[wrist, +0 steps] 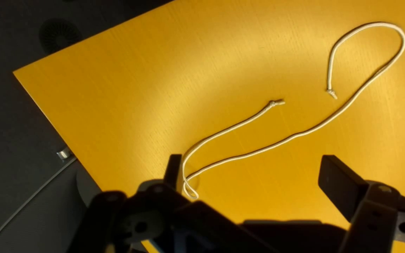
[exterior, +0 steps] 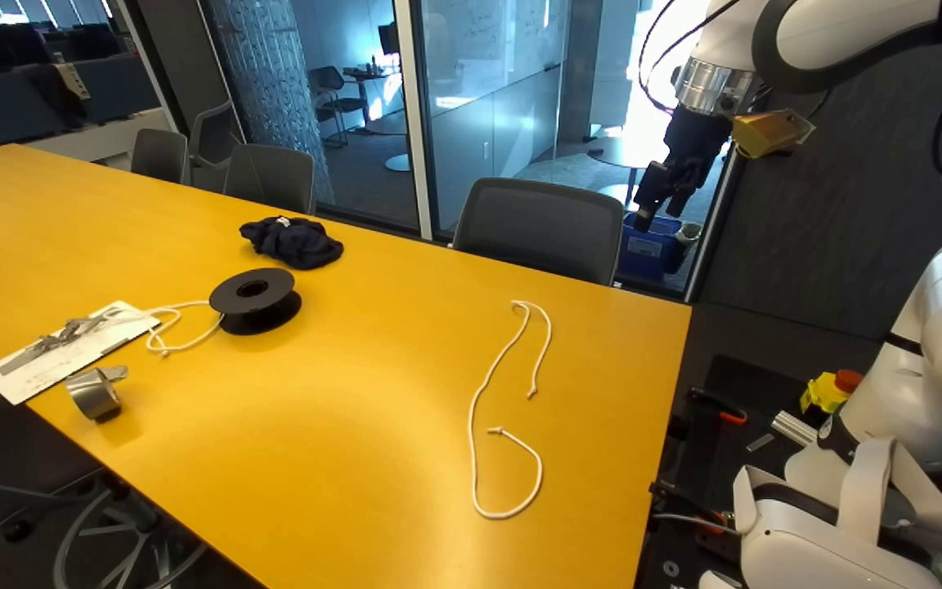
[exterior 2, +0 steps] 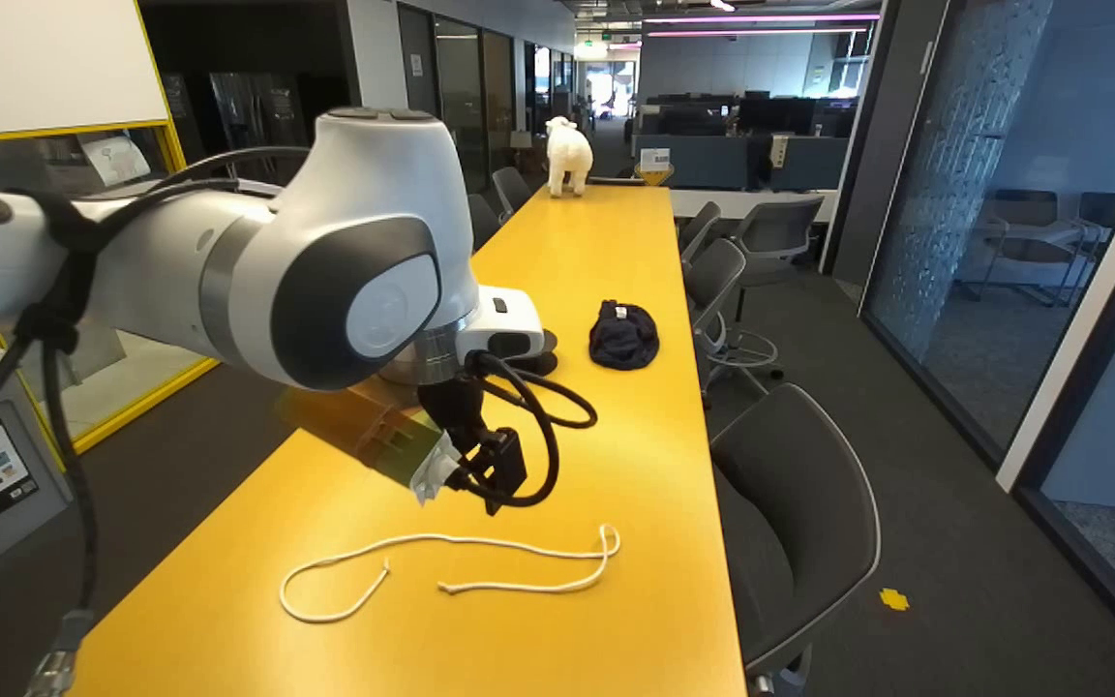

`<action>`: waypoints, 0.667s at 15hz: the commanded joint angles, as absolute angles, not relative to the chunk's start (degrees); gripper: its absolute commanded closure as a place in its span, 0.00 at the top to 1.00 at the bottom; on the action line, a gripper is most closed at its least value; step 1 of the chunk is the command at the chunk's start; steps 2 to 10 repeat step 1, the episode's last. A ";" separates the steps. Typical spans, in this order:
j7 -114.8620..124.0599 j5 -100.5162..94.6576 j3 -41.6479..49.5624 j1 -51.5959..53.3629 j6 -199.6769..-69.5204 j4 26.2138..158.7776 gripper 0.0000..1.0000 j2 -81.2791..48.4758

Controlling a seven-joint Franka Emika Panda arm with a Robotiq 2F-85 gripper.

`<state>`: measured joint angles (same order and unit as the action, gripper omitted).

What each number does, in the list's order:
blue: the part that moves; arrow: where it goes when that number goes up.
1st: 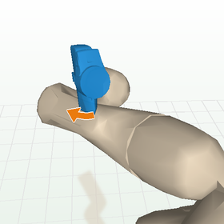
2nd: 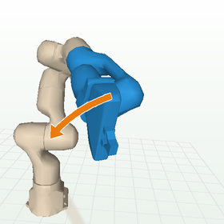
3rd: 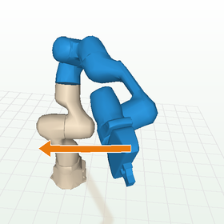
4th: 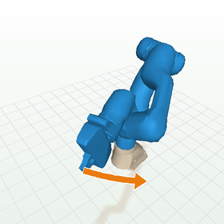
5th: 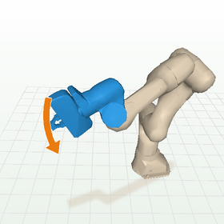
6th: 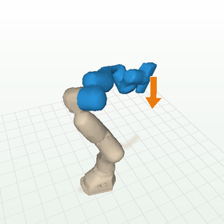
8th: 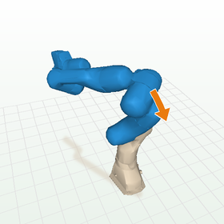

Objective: Unfold the rope on the table

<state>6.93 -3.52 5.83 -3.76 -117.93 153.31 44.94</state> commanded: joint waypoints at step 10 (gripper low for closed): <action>6.13 -2.59 4.79 -4.98 -117.81 153.18 1.00 44.84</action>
